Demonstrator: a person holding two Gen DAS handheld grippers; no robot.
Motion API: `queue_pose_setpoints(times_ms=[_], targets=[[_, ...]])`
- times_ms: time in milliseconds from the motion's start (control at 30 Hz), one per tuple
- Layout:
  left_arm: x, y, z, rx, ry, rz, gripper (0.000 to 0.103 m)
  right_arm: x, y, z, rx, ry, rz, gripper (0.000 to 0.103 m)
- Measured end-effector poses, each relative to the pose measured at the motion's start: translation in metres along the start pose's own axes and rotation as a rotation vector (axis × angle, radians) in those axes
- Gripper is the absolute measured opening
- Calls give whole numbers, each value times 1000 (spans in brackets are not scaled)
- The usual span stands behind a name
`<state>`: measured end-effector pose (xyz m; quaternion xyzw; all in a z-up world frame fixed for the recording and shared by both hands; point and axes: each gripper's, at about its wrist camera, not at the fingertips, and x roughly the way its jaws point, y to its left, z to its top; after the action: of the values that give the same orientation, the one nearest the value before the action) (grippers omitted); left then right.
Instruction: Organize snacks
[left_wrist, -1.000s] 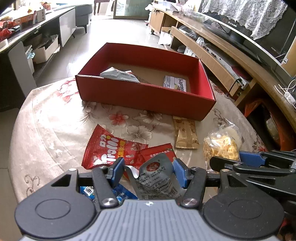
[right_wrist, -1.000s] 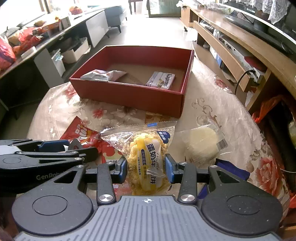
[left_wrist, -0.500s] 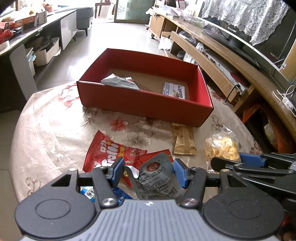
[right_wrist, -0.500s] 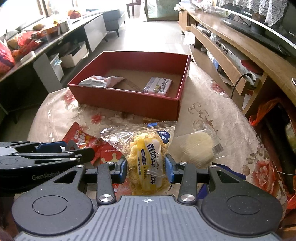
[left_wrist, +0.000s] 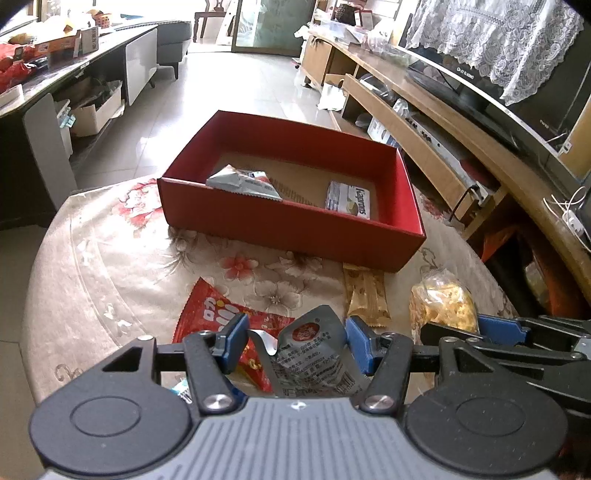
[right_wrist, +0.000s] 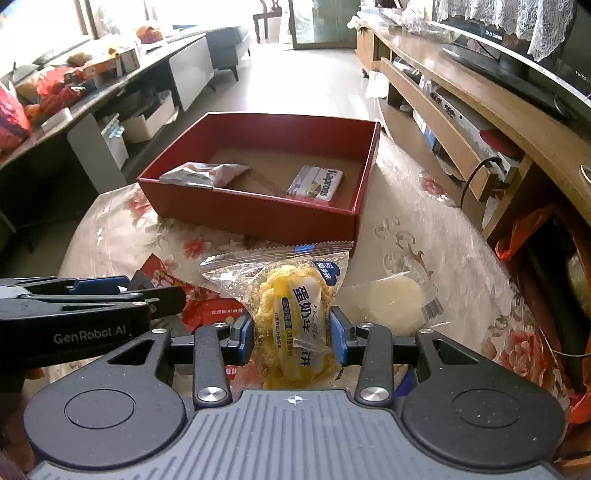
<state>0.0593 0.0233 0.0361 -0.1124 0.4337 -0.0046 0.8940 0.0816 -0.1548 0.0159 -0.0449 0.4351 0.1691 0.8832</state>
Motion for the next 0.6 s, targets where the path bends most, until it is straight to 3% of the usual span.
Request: queue_pose_setpoints(times_ms=[600], targets=[[-2, -4, 24, 6, -50, 9, 58, 2, 4, 15, -9, -28, -5, 48]])
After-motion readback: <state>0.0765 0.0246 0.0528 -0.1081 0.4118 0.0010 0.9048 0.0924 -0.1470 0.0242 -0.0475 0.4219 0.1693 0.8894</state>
